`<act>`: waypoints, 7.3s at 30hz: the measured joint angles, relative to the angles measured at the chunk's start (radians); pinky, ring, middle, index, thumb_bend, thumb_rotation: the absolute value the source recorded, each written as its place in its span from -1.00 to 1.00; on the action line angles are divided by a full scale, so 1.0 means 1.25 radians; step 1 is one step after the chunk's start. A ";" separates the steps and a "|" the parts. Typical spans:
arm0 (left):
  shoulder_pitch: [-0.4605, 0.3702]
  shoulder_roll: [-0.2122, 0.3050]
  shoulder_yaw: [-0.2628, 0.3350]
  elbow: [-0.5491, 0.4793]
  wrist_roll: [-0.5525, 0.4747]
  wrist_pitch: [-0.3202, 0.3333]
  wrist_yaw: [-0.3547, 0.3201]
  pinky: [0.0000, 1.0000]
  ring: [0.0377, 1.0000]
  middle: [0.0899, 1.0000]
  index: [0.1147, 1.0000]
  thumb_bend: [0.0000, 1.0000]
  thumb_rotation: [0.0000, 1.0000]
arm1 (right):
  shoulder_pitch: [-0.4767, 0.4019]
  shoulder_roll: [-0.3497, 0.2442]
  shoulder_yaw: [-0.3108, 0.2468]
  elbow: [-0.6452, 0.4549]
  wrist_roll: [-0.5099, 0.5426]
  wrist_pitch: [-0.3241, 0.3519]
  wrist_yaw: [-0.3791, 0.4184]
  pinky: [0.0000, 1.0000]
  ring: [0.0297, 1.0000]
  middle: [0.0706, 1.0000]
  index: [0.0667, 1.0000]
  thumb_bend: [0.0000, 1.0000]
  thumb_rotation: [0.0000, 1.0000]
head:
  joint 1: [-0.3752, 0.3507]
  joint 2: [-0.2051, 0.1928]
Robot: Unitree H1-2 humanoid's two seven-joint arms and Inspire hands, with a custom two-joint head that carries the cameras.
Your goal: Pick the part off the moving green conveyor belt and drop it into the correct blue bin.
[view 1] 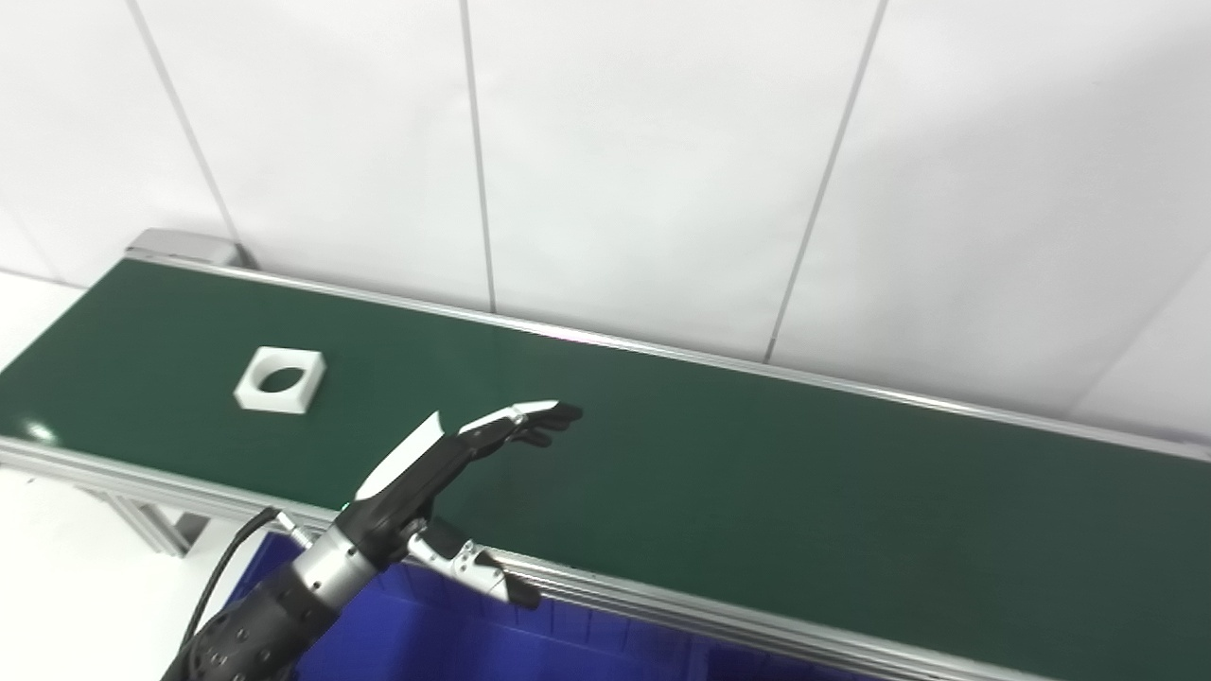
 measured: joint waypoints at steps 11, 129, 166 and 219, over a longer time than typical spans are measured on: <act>-0.036 0.011 0.009 0.018 0.069 0.034 0.041 0.62 0.75 0.80 0.73 0.78 -0.34 | -0.007 -0.012 -0.006 0.013 0.038 -0.008 0.008 0.38 0.48 0.59 0.70 0.67 -1.00 | 0.039 0.000; -0.090 0.155 -0.032 0.109 0.152 0.087 0.193 -0.32 -0.25 -0.12 -0.09 -0.01 -1.00 | 0.015 -0.029 0.005 -0.092 0.098 -0.014 -0.002 0.20 0.32 0.41 0.63 0.63 -0.66 | -0.185 0.232; 0.076 0.108 -0.192 0.098 0.156 0.023 0.023 0.07 -0.07 -0.11 -0.18 0.00 -1.00 | 0.015 0.043 -0.021 -0.187 0.055 0.054 0.031 0.10 0.26 0.38 0.60 0.75 -0.48 | -0.299 0.363; 0.131 -0.062 -0.128 0.207 -0.362 0.012 -0.096 0.60 0.60 0.62 0.66 0.84 -0.50 | 0.029 0.019 -0.023 -0.215 0.030 0.064 0.081 0.16 0.34 0.46 0.68 0.77 -0.51 | -0.309 0.347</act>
